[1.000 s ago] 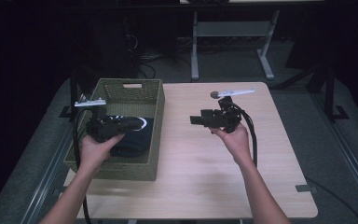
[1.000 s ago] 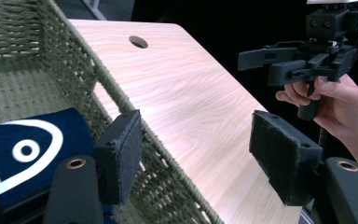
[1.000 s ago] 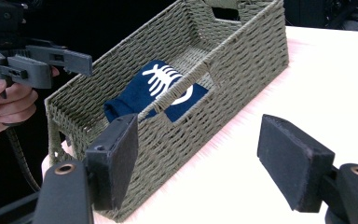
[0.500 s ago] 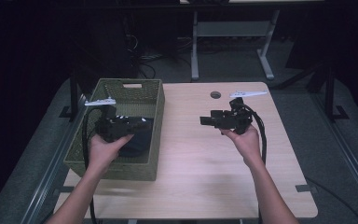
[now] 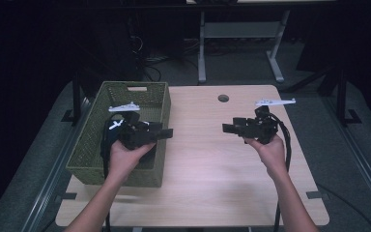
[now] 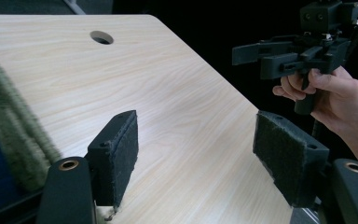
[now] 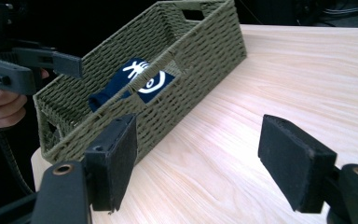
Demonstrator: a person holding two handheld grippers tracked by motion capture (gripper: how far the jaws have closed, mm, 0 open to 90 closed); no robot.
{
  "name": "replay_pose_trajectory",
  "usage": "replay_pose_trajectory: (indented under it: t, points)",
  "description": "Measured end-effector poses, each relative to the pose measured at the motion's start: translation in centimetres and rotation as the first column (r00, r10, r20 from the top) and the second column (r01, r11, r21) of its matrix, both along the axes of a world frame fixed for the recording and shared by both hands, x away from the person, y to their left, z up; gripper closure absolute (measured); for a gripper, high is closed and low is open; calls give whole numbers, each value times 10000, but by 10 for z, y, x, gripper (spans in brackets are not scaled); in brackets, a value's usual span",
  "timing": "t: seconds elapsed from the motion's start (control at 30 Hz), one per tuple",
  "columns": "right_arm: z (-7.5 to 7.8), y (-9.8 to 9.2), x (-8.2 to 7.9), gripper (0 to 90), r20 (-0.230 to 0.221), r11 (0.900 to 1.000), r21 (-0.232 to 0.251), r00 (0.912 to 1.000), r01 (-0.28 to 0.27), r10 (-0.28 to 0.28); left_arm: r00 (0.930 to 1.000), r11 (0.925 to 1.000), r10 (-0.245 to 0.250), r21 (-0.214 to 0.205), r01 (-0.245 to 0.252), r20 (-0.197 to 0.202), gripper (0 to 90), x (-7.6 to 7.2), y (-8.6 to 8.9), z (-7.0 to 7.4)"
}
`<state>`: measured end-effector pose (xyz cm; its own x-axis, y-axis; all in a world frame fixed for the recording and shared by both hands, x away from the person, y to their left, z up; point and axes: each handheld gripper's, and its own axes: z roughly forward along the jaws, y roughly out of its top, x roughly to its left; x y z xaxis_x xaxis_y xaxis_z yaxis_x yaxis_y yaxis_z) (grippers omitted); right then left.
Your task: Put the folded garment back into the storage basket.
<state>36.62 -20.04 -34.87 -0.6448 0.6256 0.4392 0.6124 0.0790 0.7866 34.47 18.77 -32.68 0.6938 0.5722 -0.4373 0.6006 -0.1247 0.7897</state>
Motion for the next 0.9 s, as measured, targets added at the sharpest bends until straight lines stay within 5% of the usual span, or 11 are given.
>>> replay_pose_trajectory:
  t: [0.9]
  points:
    - [-15,-59,-23,277,-227,9961,-268,9962,839,-845,9975,9973,-671,300,664,220,282,-18,-66,-13]
